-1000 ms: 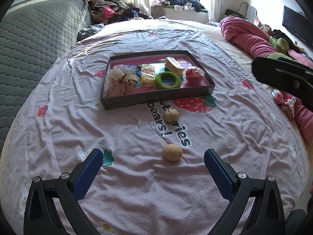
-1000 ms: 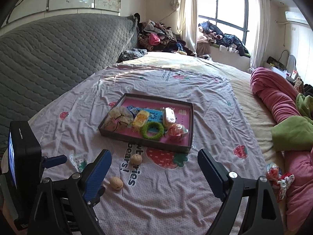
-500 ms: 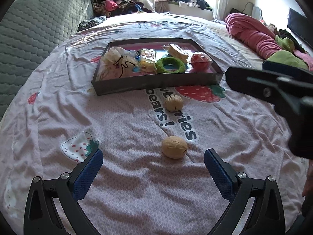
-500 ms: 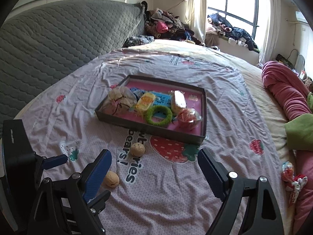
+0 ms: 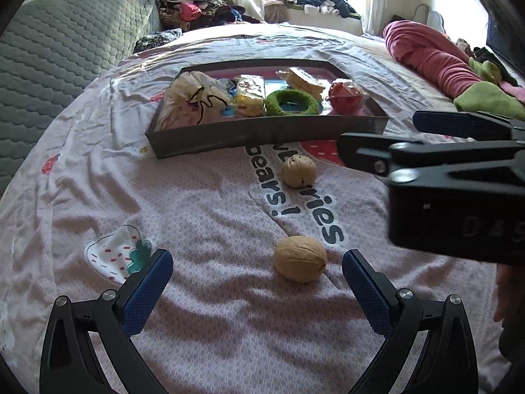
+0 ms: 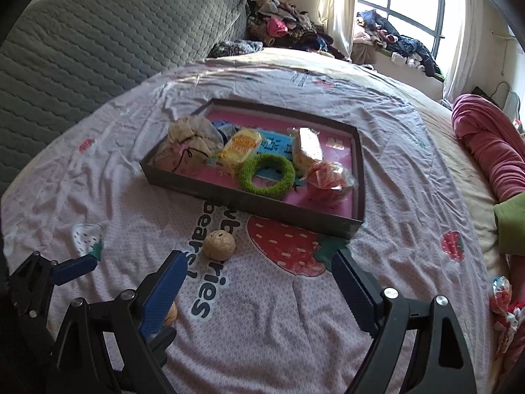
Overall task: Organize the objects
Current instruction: 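Grasp one walnut with the left tool while the right tool grasps the other walnut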
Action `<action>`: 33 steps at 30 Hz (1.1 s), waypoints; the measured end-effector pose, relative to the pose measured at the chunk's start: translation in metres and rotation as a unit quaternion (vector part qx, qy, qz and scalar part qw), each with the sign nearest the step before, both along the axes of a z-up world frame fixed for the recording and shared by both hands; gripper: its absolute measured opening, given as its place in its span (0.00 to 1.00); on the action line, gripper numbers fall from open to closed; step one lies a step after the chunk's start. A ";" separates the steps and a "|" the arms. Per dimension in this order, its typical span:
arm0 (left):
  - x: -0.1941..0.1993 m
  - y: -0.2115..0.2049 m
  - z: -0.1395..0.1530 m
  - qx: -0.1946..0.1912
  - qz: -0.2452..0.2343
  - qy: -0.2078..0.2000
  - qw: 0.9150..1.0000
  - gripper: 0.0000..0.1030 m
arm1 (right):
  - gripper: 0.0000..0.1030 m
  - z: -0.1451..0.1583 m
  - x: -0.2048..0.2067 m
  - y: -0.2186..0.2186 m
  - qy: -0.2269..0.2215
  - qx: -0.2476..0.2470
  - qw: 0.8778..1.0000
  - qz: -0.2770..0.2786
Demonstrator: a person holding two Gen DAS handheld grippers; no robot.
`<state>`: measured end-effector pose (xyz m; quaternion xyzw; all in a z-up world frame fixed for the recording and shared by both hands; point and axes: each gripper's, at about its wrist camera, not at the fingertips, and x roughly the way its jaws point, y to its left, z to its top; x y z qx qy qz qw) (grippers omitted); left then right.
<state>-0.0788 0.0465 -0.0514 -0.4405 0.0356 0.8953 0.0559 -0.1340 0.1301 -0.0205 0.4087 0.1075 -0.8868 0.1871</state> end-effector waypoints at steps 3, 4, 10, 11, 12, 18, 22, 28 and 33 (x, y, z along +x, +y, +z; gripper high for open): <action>-0.005 -0.001 -0.005 0.002 0.005 0.000 1.000 0.99 | 0.87 -0.011 -0.008 -0.005 -0.005 0.007 1.000 0.002; -0.007 -0.002 -0.007 0.004 0.006 -0.001 1.000 0.99 | 0.87 -0.015 -0.012 -0.006 -0.008 0.007 1.000 0.002; -0.013 -0.002 -0.015 0.007 0.006 -0.001 1.000 0.92 | 0.86 -0.032 -0.024 -0.014 -0.027 0.002 1.000 0.008; -0.014 -0.002 -0.016 0.009 0.006 -0.003 1.000 0.91 | 0.86 -0.034 -0.025 -0.016 -0.027 0.004 1.000 0.011; -0.015 -0.001 -0.018 0.008 0.005 -0.005 1.000 0.89 | 0.86 -0.036 -0.026 -0.018 -0.026 0.007 1.000 0.013; -0.016 0.004 -0.019 0.008 -0.011 -0.010 1.000 0.63 | 0.75 -0.046 -0.032 -0.027 -0.038 0.012 0.999 0.023; -0.015 0.007 -0.018 0.013 -0.022 -0.015 1.000 0.52 | 0.67 -0.054 -0.036 -0.033 -0.052 0.015 0.998 0.031; -0.019 0.003 -0.018 0.035 -0.032 -0.024 0.999 0.36 | 0.45 -0.064 -0.040 -0.038 -0.074 0.002 0.997 0.037; -0.021 0.001 -0.019 0.042 -0.041 -0.028 0.998 0.32 | 0.33 -0.064 -0.041 -0.038 -0.081 -0.003 0.996 0.040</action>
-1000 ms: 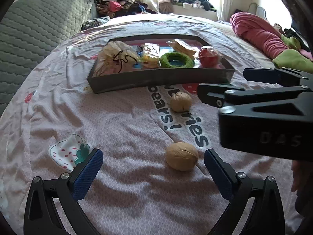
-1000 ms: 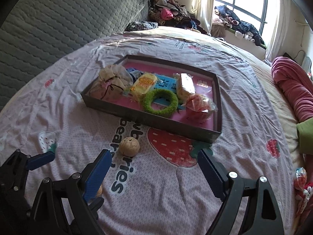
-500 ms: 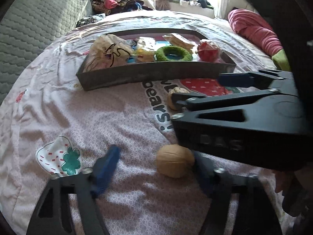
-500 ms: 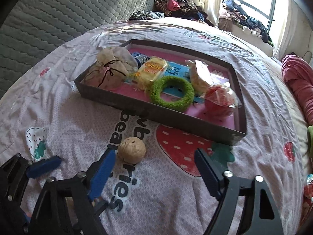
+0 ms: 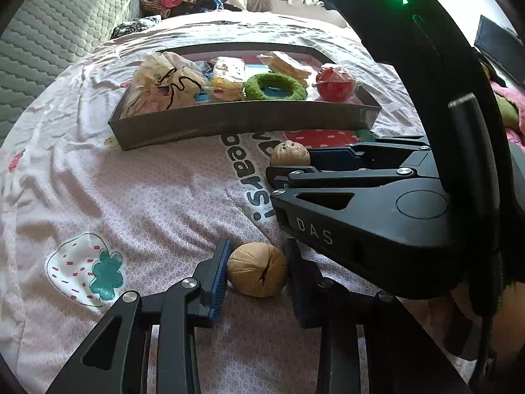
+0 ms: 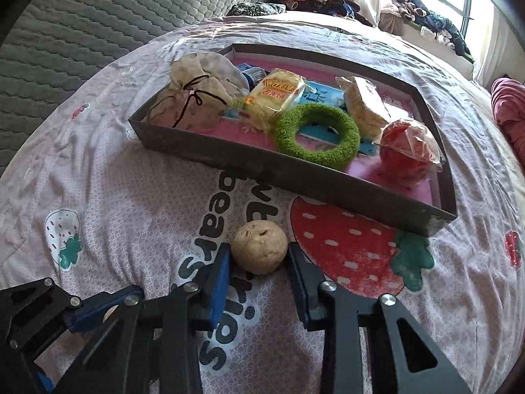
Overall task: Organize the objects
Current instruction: 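Grasp one walnut with the left tool while the right tool grasps the other walnut, then carry the walnut with the left tool while the right tool carries its walnut to the tray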
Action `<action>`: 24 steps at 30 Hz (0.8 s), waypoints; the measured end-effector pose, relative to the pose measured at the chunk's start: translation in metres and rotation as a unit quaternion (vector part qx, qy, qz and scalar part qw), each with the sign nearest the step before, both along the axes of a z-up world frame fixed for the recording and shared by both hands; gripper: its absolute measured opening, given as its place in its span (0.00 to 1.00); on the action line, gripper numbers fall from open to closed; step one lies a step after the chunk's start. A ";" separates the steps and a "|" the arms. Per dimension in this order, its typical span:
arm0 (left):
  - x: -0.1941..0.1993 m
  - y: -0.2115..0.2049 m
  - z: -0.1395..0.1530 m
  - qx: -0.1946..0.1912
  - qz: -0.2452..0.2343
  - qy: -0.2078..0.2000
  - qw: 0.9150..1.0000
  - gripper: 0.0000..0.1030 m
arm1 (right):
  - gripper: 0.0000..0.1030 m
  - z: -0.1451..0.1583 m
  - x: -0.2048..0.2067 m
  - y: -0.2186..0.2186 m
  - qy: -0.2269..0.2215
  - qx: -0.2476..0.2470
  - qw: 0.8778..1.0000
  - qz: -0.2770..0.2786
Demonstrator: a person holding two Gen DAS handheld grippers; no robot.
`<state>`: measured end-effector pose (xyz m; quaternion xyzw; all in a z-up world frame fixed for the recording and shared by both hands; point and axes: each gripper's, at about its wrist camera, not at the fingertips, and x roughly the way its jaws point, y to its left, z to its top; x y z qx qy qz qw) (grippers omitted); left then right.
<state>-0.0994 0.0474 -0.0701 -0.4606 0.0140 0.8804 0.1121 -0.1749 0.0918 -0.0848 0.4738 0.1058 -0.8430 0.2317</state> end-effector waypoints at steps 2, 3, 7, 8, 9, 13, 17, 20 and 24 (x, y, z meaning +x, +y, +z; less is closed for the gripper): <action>0.000 0.000 0.000 0.000 -0.001 0.001 1.000 0.32 | 0.33 0.000 0.000 0.001 0.002 -0.001 1.000 0.000; 0.000 0.001 -0.001 -0.001 -0.002 0.002 1.000 0.32 | 0.33 0.000 0.001 0.001 0.003 -0.001 1.000 0.000; 0.000 0.000 0.000 0.001 0.000 0.003 1.000 0.32 | 0.33 0.002 0.002 0.007 0.003 -0.007 1.000 -0.002; 0.000 -0.001 0.000 0.004 0.001 0.004 1.000 0.32 | 0.33 0.004 0.002 0.009 0.003 -0.009 1.000 -0.003; 0.000 0.000 0.000 0.002 -0.001 0.003 1.000 0.32 | 0.33 0.005 0.002 0.010 0.005 -0.010 1.000 -0.004; 0.001 0.000 0.002 -0.001 0.000 0.007 1.000 0.32 | 0.33 0.008 0.003 0.014 0.006 -0.012 1.000 -0.006; 0.002 0.001 0.003 -0.006 0.000 0.009 1.000 0.32 | 0.33 0.010 0.005 0.016 0.007 -0.014 1.000 -0.006; 0.001 0.000 0.005 -0.010 0.001 0.008 1.000 0.32 | 0.33 0.010 0.007 0.016 0.005 -0.013 1.000 -0.004; 0.002 0.000 0.009 -0.017 0.006 0.013 1.000 0.32 | 0.33 0.014 0.010 0.019 0.007 -0.018 1.000 -0.007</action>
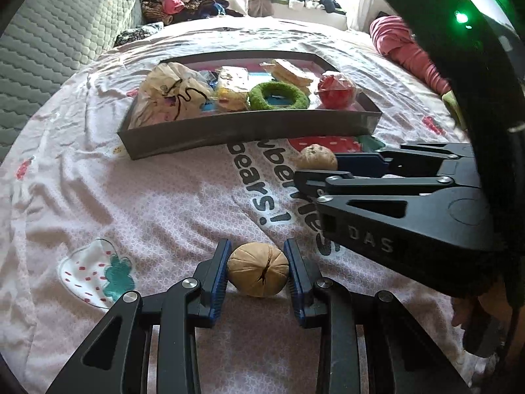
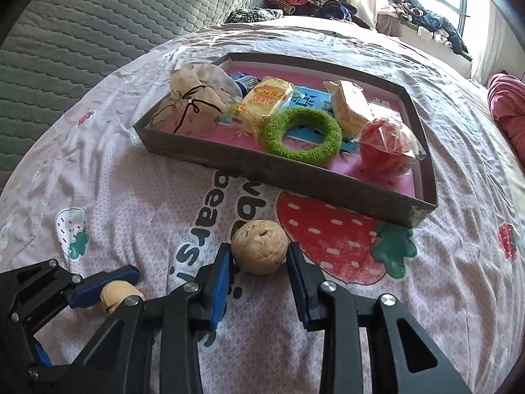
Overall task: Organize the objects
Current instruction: 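Carry the walnut with the left tool while the right tool carries its walnut to the tray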
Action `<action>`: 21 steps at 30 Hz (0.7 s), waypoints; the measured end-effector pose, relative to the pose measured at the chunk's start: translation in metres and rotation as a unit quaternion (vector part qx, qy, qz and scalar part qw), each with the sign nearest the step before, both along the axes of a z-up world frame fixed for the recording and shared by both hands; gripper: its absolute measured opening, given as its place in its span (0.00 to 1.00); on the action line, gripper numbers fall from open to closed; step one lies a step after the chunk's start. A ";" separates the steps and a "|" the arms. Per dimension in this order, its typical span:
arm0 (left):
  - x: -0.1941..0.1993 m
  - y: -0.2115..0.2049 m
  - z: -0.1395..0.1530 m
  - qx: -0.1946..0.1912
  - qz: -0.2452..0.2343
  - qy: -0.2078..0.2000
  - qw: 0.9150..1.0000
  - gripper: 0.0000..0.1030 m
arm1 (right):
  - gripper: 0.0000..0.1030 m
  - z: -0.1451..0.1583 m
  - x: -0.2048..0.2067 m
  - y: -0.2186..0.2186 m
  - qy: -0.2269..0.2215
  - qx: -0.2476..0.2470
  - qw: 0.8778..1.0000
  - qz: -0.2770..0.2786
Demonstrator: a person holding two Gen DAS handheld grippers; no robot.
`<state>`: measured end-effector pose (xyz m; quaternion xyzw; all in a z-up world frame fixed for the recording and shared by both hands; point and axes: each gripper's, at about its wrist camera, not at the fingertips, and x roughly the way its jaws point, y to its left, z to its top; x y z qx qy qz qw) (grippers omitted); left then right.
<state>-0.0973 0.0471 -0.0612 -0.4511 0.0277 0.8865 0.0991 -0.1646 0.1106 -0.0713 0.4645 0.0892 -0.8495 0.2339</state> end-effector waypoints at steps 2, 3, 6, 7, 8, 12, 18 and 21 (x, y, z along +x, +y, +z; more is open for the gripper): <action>0.000 -0.001 0.003 0.001 0.002 0.001 1.000 0.32 | 0.33 0.002 0.002 0.002 0.000 -0.003 1.000 0.000; 0.000 -0.002 0.005 -0.001 0.004 0.004 1.000 0.32 | 0.33 0.004 0.003 0.003 0.000 -0.004 1.000 -0.001; 0.001 -0.003 0.011 0.000 0.007 0.008 1.000 0.32 | 0.33 0.010 0.007 0.006 0.004 -0.005 1.000 -0.004; 0.002 -0.003 0.013 0.000 0.007 0.010 1.000 0.32 | 0.33 0.013 0.009 0.007 0.008 -0.004 1.000 -0.006; 0.002 -0.004 0.017 0.000 0.009 0.013 1.000 0.32 | 0.33 0.016 0.011 0.008 0.009 -0.004 1.000 -0.006; 0.005 -0.006 0.029 0.001 0.011 0.022 1.000 0.32 | 0.33 0.028 0.019 0.011 0.016 -0.001 1.000 -0.007; 0.011 -0.013 0.051 -0.001 0.016 0.041 0.999 0.32 | 0.33 0.054 0.031 0.015 0.034 -0.004 0.999 -0.013; 0.014 -0.016 0.063 -0.001 0.021 0.050 0.999 0.32 | 0.33 0.067 0.039 0.016 0.046 -0.004 0.999 -0.015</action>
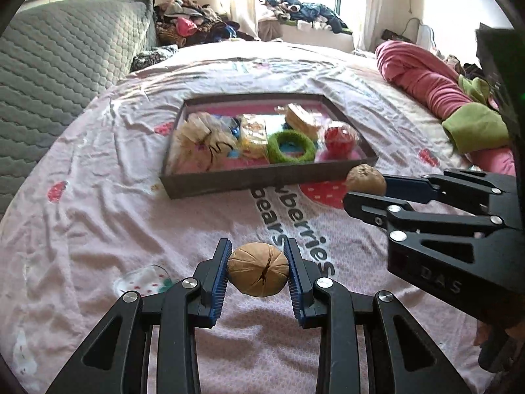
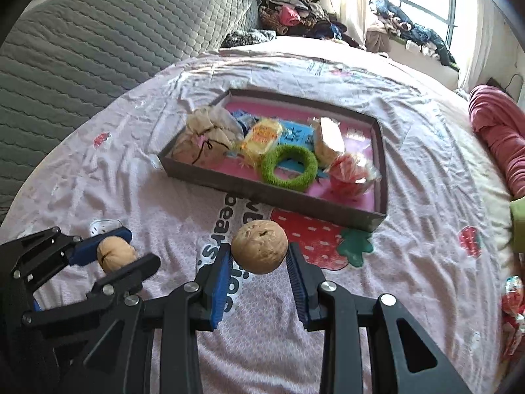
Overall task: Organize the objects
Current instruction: 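Carry the walnut with the left tool while the right tool carries its walnut to the tray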
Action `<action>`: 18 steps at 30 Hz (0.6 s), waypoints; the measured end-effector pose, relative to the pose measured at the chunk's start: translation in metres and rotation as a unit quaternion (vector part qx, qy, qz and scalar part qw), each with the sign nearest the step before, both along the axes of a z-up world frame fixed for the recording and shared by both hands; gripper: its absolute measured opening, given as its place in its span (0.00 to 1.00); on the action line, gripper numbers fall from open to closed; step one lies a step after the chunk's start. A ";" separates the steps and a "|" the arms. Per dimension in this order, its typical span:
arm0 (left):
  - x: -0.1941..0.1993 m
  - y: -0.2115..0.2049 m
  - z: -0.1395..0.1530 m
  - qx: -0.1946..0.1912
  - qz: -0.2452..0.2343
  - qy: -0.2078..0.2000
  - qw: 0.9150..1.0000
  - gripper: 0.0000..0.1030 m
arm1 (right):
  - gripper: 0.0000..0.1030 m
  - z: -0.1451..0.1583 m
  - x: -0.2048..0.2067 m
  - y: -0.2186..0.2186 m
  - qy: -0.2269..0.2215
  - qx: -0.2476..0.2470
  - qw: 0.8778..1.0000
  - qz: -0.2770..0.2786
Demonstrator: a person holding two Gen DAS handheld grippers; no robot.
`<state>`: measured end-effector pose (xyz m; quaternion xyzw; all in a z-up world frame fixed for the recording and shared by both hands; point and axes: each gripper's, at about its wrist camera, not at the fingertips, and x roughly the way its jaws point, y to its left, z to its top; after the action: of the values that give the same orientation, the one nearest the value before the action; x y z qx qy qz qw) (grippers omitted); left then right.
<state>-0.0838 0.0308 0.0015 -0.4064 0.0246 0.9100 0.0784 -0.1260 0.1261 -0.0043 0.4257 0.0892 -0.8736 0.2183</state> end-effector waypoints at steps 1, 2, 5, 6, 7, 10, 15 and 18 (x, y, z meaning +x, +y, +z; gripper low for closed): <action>0.001 -0.001 0.005 -0.001 0.003 0.005 1.000 0.32 | 0.33 0.005 0.003 0.000 0.004 0.000 1.000 -0.002; 0.002 -0.002 0.010 -0.002 0.003 0.009 1.000 0.32 | 0.33 0.009 0.005 0.001 0.009 -0.001 1.000 -0.003; 0.003 -0.004 0.025 -0.005 0.005 0.021 1.000 0.32 | 0.33 0.026 0.012 0.003 0.023 -0.003 1.000 -0.005; 0.003 -0.005 0.031 -0.005 0.006 0.027 1.000 0.32 | 0.33 0.030 0.013 0.003 0.026 -0.004 1.000 -0.005; 0.004 -0.006 0.037 -0.006 0.007 0.032 0.999 0.32 | 0.33 0.037 0.014 0.004 0.031 -0.007 0.999 -0.007; 0.004 -0.008 0.054 -0.007 0.007 0.044 0.999 0.32 | 0.33 0.055 0.018 0.005 0.047 -0.009 0.999 -0.010; 0.002 -0.009 0.082 -0.007 0.006 0.064 0.998 0.32 | 0.33 0.084 0.021 0.006 0.072 -0.010 0.997 -0.010; -0.001 -0.010 0.096 -0.007 0.005 0.074 0.997 0.32 | 0.33 0.101 0.019 0.007 0.084 -0.013 0.996 -0.011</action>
<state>-0.0845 0.0212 0.0979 -0.3383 0.0343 0.9379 0.0690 -0.1070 0.1336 0.0963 0.3488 0.0914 -0.9098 0.2055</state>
